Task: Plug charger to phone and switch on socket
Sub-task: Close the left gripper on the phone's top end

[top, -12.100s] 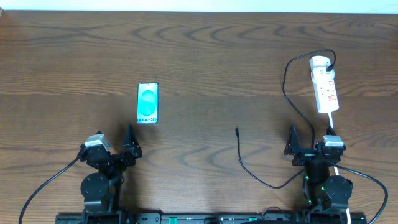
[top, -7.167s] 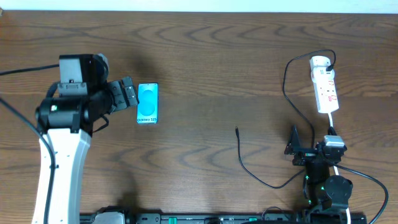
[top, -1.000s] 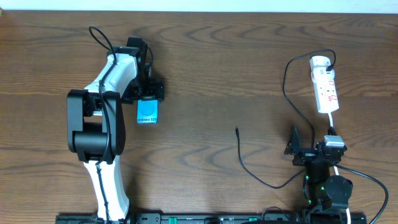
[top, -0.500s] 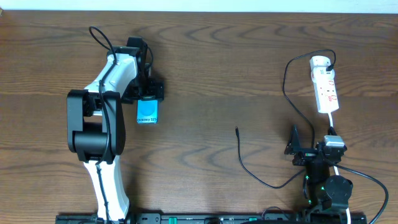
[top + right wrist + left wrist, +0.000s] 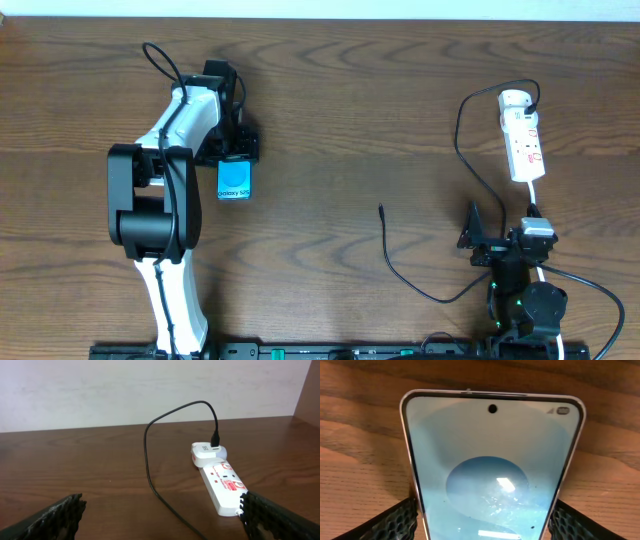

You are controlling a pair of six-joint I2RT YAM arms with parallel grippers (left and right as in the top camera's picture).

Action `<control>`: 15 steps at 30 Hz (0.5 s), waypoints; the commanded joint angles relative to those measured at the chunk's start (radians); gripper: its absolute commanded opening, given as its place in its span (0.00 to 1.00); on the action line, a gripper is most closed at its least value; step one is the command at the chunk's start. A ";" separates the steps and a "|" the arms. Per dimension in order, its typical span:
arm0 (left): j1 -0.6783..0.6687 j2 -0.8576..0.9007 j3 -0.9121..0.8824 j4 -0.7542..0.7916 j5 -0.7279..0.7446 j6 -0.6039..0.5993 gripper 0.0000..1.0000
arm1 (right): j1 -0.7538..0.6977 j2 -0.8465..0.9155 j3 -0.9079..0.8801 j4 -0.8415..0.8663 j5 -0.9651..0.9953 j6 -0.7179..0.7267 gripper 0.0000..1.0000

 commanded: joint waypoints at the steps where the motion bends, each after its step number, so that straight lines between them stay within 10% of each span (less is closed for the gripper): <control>1: 0.002 0.015 -0.022 -0.006 0.010 0.002 0.79 | 0.009 -0.005 -0.001 -0.005 0.001 0.012 0.99; 15: 0.002 0.015 -0.022 -0.014 0.010 0.002 0.68 | 0.009 -0.005 -0.001 -0.005 0.001 0.012 0.99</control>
